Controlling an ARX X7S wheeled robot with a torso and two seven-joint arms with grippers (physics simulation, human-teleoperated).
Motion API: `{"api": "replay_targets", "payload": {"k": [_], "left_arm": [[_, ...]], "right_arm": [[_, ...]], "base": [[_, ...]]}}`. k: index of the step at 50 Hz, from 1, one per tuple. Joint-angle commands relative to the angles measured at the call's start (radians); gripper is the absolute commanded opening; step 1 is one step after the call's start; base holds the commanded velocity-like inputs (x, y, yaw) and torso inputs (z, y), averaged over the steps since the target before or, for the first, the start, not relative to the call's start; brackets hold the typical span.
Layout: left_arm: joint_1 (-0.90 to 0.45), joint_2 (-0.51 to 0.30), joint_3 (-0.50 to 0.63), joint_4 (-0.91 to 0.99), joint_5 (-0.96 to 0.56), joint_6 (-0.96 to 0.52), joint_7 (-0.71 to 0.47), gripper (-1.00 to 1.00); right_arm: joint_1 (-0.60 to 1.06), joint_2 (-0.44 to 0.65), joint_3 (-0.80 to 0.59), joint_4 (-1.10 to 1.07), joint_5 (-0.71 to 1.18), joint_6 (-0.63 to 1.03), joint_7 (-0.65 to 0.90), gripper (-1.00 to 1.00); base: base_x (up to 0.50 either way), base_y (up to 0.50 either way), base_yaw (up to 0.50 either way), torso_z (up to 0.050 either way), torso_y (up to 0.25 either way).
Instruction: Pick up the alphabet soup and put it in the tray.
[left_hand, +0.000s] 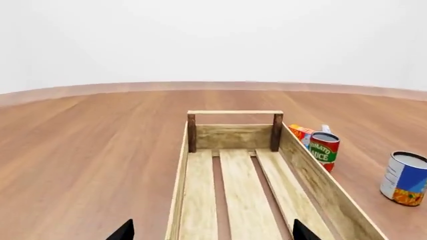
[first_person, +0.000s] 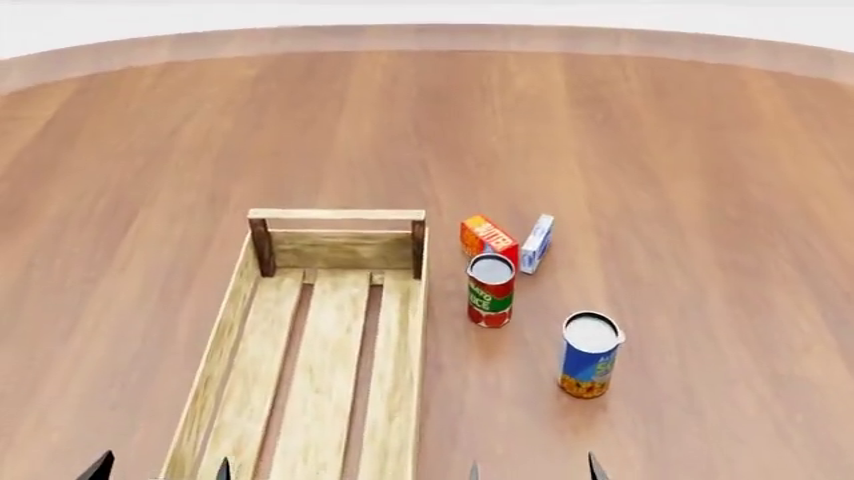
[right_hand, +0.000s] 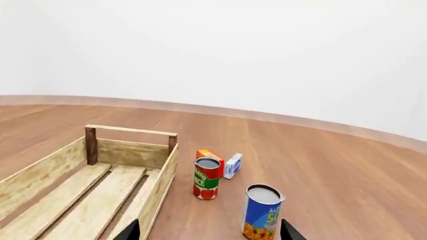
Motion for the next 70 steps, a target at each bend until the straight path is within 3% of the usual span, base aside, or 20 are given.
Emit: {"api": "replay_targets", "payload": {"k": [1,46,49,57,63,70], "left_arm": [[-0.003,-0.014,0.016,-0.001,-0.013,0.006,-0.016,1.0],[-0.006,-0.055,0.064,0.005,-0.058,0.013,-0.061,1.0],[-0.003,-0.058,0.065,0.013,-0.065,0.009,-0.063,1.0],[-0.011,-0.064,0.058,0.024,-0.089,-0.01,-0.071,1.0],[-0.006,-0.07,0.061,0.028,-0.095,-0.006,-0.075,1.0],[-0.009,-0.074,0.064,0.027,-0.098,-0.007,-0.083,1.0]], "right_arm": [[-0.002,0.015,-0.017,-0.006,0.014,-0.003,0.014,1.0],[0.01,0.051,-0.053,-0.011,0.066,-0.006,0.066,1.0],[0.005,0.046,-0.032,-0.045,0.087,0.04,0.09,1.0],[-0.111,0.112,0.091,-0.445,0.241,0.505,0.166,1.0],[-0.178,0.162,0.179,-0.648,0.337,0.708,0.2,1.0],[-0.239,0.123,0.411,-0.793,0.542,0.909,0.267,1.0]], "base": [[0.5,0.11,0.0,0.0,0.0],[0.49,0.11,0.0,0.0,0.0],[0.0,0.0,0.0,0.0,0.0],[0.0,0.0,0.0,0.0,0.0],[0.0,0.0,0.0,0.0,0.0],[0.0,0.0,0.0,0.0,0.0]]}}
